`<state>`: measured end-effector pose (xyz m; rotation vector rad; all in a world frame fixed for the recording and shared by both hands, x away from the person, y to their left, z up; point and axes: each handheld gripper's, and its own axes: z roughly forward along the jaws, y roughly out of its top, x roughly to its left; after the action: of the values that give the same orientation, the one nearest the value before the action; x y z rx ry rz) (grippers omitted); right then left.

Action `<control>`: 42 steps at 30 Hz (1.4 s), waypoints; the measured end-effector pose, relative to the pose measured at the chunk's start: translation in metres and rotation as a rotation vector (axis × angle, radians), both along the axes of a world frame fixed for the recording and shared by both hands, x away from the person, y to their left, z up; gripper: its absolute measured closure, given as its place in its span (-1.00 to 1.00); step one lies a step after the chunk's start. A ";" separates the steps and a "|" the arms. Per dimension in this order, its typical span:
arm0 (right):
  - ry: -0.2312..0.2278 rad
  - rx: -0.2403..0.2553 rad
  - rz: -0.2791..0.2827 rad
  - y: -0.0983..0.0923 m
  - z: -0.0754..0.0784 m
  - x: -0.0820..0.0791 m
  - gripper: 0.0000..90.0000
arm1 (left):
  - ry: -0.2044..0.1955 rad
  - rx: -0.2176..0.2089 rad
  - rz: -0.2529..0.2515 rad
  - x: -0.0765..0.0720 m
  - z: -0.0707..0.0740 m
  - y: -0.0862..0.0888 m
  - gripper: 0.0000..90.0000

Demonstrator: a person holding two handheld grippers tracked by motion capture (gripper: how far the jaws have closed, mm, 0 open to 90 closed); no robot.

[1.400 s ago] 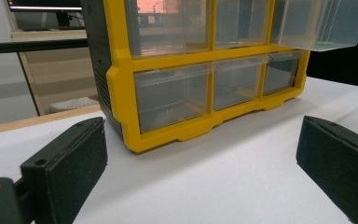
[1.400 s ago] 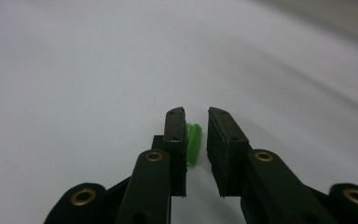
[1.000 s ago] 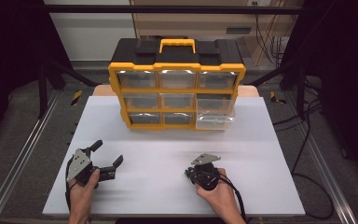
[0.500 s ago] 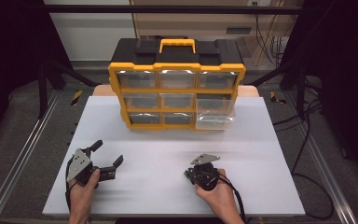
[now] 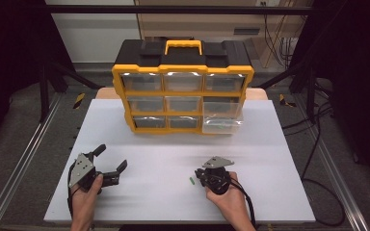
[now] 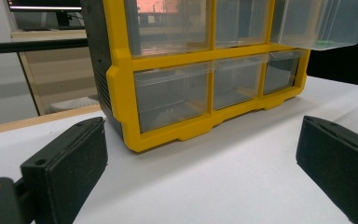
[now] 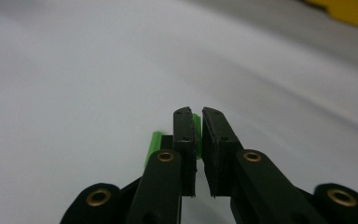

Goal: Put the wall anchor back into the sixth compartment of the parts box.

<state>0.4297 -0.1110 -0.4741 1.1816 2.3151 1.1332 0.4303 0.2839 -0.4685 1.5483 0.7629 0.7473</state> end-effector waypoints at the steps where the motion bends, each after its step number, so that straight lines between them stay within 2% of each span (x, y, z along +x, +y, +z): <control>1: 0.000 0.000 0.000 0.000 0.000 0.000 0.87 | 0.000 0.000 0.000 0.000 0.000 0.000 -0.96; 2: -0.042 0.024 -0.014 -0.008 0.005 0.001 0.87 | -0.001 0.003 0.003 0.000 0.000 0.000 -0.96; 6: -0.109 0.072 -0.068 -0.030 0.019 0.002 0.87 | 0.000 0.005 0.006 0.000 0.000 0.001 -0.96; 7: -0.109 0.072 -0.068 -0.030 0.019 0.002 0.87 | 0.000 0.005 0.006 0.000 0.000 0.001 -0.96; 8: -0.128 0.101 -0.100 -0.043 0.026 0.002 0.87 | 0.000 0.003 0.005 -0.001 0.000 0.000 -0.96; 10: -0.144 0.121 -0.123 -0.054 0.033 0.002 0.87 | -0.001 0.005 0.003 -0.001 0.000 -0.001 -0.96; 15: -0.177 0.136 -0.151 -0.072 0.048 0.002 0.87 | 0.001 0.011 0.000 -0.001 0.000 -0.001 -0.97; 18: -0.208 0.146 -0.173 -0.086 0.064 0.001 0.87 | 0.001 0.004 0.004 -0.002 0.000 0.000 -0.96; 19: -0.208 0.146 -0.173 -0.086 0.064 0.001 0.87 | 0.001 0.004 0.004 -0.002 0.000 0.000 -0.96; 20: -0.221 0.154 -0.182 -0.092 0.073 0.001 0.87 | 0.001 0.003 0.004 -0.002 0.000 0.000 -0.96; 21: -0.221 0.154 -0.182 -0.092 0.073 0.001 0.87 | 0.001 0.003 0.004 -0.002 0.000 0.000 -0.96; 22: -0.235 0.160 -0.186 -0.097 0.081 0.002 0.87 | 0.002 0.002 0.005 -0.001 -0.001 0.001 -0.96; 23: -0.235 0.160 -0.186 -0.097 0.081 0.002 0.87 | 0.002 0.002 0.005 -0.001 -0.001 0.001 -0.97; 24: -0.246 0.167 -0.189 -0.100 0.089 0.004 0.87 | 0.002 0.002 0.005 -0.002 -0.001 0.001 -0.97; 27: -0.261 0.179 -0.188 -0.104 0.102 0.006 0.87 | 0.002 0.002 0.005 -0.002 -0.001 0.000 -0.96; 33: -0.306 0.173 -0.190 -0.109 0.127 0.009 0.87 | 0.002 0.003 0.005 -0.002 -0.001 0.001 -0.96; 42: -0.347 0.180 -0.199 -0.115 0.148 0.011 0.87 | -0.001 0.001 0.009 -0.002 0.000 0.001 -0.97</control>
<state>0.4404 -0.2259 -0.3259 1.1396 1.8286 1.3694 0.4282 0.2852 -0.4688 1.5460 0.7695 0.7548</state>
